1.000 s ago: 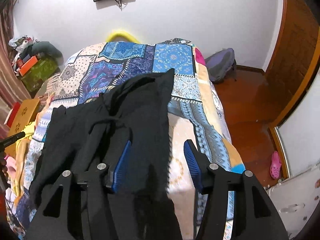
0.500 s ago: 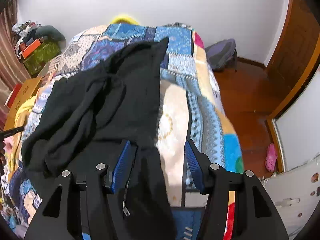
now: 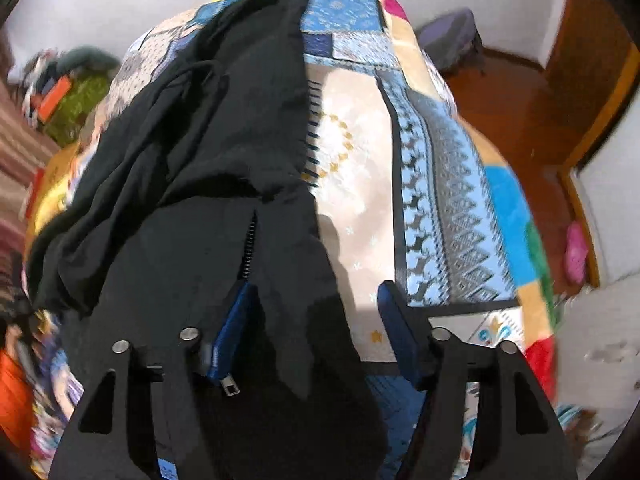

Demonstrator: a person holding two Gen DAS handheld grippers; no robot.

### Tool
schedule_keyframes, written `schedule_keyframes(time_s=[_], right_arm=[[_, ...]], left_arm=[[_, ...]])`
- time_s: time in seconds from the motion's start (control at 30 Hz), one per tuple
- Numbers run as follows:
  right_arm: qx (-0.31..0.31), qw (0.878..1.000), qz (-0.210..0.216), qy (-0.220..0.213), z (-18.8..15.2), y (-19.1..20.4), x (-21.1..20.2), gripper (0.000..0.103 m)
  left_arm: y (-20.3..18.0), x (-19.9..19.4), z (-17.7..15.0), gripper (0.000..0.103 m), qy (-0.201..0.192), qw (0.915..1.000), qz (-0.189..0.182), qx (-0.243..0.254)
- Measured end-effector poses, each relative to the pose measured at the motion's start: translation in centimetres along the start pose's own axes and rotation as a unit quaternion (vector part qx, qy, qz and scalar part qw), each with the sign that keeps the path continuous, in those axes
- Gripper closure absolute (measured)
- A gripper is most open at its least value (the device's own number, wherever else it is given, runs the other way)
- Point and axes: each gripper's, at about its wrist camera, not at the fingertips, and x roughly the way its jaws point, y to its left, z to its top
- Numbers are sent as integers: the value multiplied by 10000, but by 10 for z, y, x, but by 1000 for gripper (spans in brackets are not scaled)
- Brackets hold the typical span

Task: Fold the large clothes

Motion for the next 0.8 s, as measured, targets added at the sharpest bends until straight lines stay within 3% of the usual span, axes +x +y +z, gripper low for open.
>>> schedule_keyframes(time_s=[0.13,0.27,0.33,0.37,0.4,0.47,0.53,0.73,0.8], right_arm=[[332,9983,473,59,-6,-9,-1,41],[86,9987,497,-5,-14,0,-12,46],[11,9984,557,-38,-16,3,-16,57],[-8,9982,589,-89,-17,4,-20,58],[-27,9979,633,-120,-18,4,-21,62],[-66,9978,648,-147,-20,4,-23,72],[-89,9974,691,-173,-20,4,-22,83],[-111,9965,824,86,-16,-5,-6,80],[-99,9961,867,159,-16,-7,-5,78]], left_arm=[[-12,0,-7,45,-25,9995,168,252],[-21,-9,-8,46,144,9990,-425,86],[-27,-16,-12,58,169,9960,-879,-39],[-30,-21,-13,66,112,9957,-923,-32],[-34,-25,-13,81,54,9957,-930,-5],[-37,-34,-15,92,-63,9944,-1056,43],[-36,-40,-18,92,-193,9933,-1143,-17],[-30,-28,-25,92,-120,9964,-823,-146],[-26,-24,-25,87,-95,9962,-852,-182]])
